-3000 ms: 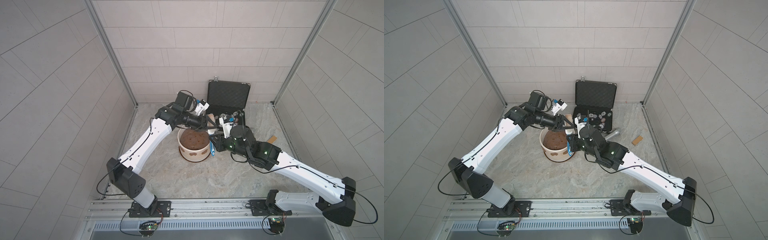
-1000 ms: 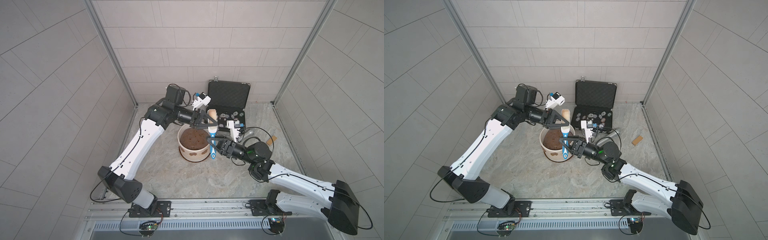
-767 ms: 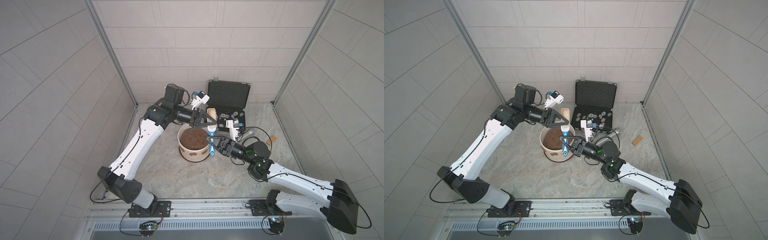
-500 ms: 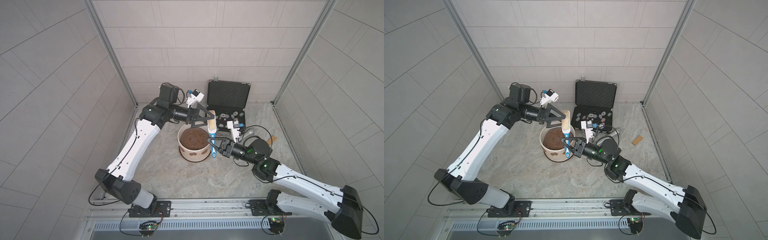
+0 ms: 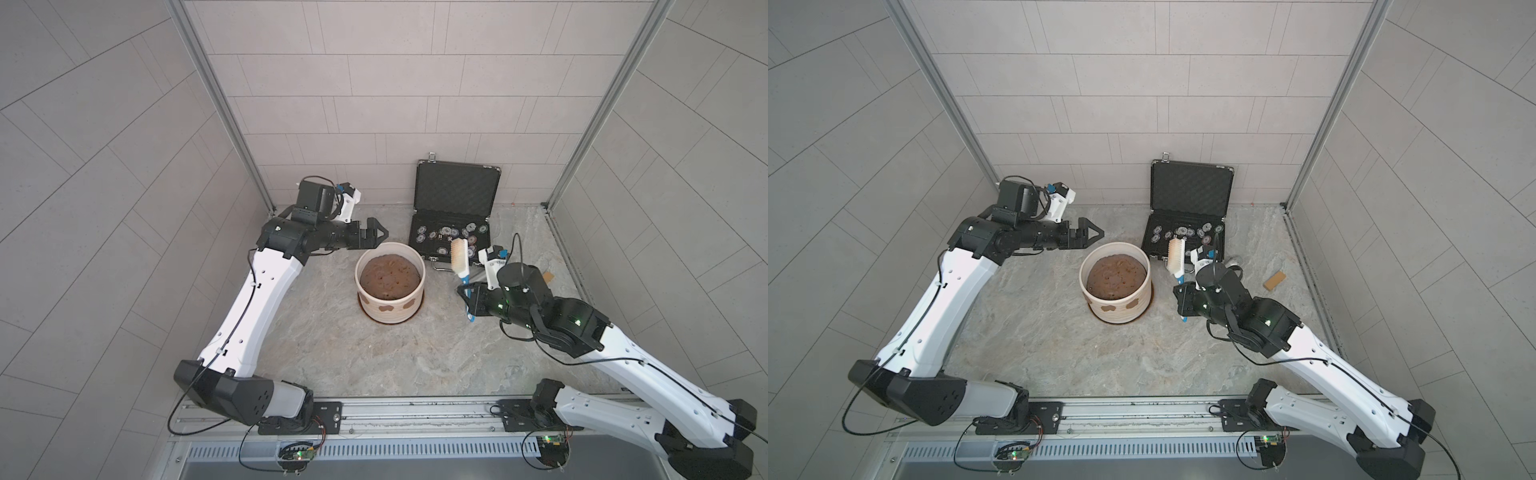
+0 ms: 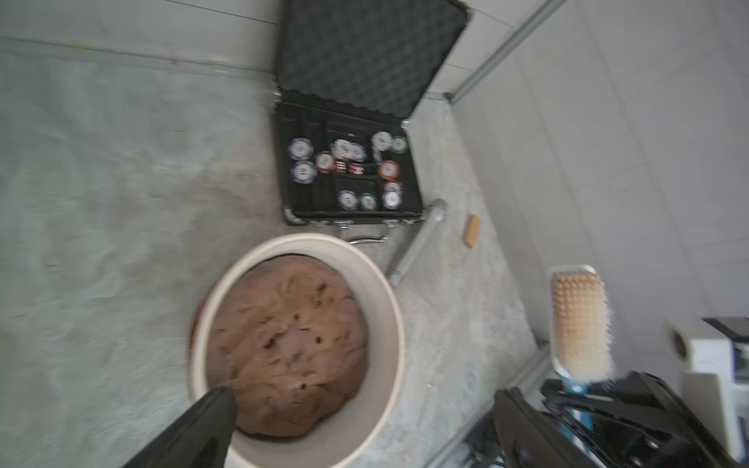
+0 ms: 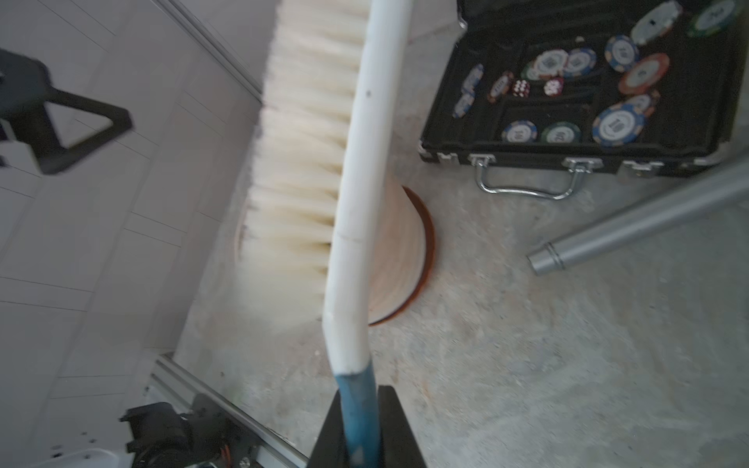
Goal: Scrub the dried mud off the ceramic pot
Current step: Adjust the brush.
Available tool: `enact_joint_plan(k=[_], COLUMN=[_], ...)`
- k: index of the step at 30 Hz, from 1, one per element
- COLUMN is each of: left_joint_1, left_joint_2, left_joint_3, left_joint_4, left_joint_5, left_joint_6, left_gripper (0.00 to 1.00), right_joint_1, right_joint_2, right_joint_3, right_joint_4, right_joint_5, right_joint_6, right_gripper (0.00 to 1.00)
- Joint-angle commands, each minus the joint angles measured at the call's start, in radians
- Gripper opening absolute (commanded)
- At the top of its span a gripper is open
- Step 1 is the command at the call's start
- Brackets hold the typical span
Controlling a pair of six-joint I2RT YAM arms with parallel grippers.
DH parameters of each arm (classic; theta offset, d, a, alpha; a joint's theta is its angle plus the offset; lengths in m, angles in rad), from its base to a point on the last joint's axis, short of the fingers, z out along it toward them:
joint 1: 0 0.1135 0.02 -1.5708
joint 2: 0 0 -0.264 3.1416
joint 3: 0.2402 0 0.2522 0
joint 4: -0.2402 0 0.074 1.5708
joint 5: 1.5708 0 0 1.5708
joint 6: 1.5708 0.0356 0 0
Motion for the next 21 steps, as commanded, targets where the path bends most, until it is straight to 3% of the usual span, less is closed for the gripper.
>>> enact_joint_plan(k=[1, 3, 5, 9, 11, 13, 16, 21], left_joint_1=[0.015, 0.018, 0.017, 0.017, 0.017, 0.017, 0.017, 0.008], left_joint_2=[-0.01, -0.011, -0.015, -0.011, -0.012, -0.012, 0.02, 0.069], left_joint_3=[-0.03, -0.031, -0.022, -0.019, -0.044, -0.08, -0.092, -0.08], left_joint_4=[-0.053, -0.078, -0.112, -0.14, -0.079, 0.048, 0.13, 0.201], left_joint_5=[-0.214, -0.155, 0.001, 0.554, 0.762, 0.809, 0.779, 0.757], left_joint_6=[0.125, 0.161, 0.184, 0.2, 0.144, -0.043, -0.245, -0.396], left_gripper=[1.0, 1.0, 1.0, 1.0, 1.0, 1.0, 1.0, 1.0], right_joint_1=[0.002, 0.002, 0.002, 0.007, 0.018, 0.035, 0.043, 0.049], right_joint_2=[0.023, 0.033, 0.045, 0.112, 0.144, 0.162, 0.174, 0.238], right_joint_3=[0.011, 0.016, 0.038, 0.137, 0.169, 0.181, 0.191, 0.245], right_joint_4=[-0.148, -0.158, -0.158, -0.132, -0.093, -0.035, 0.086, 0.241], right_joint_5=[0.009, -0.019, -0.059, -0.173, -0.138, -0.044, 0.078, 0.158], right_joint_6=[-0.136, -0.255, -0.377, -0.507, -0.518, -0.539, -0.56, -0.473], right_gripper=[0.0, 0.0, 0.0, 0.0, 0.0, 0.0, 0.0, 0.0])
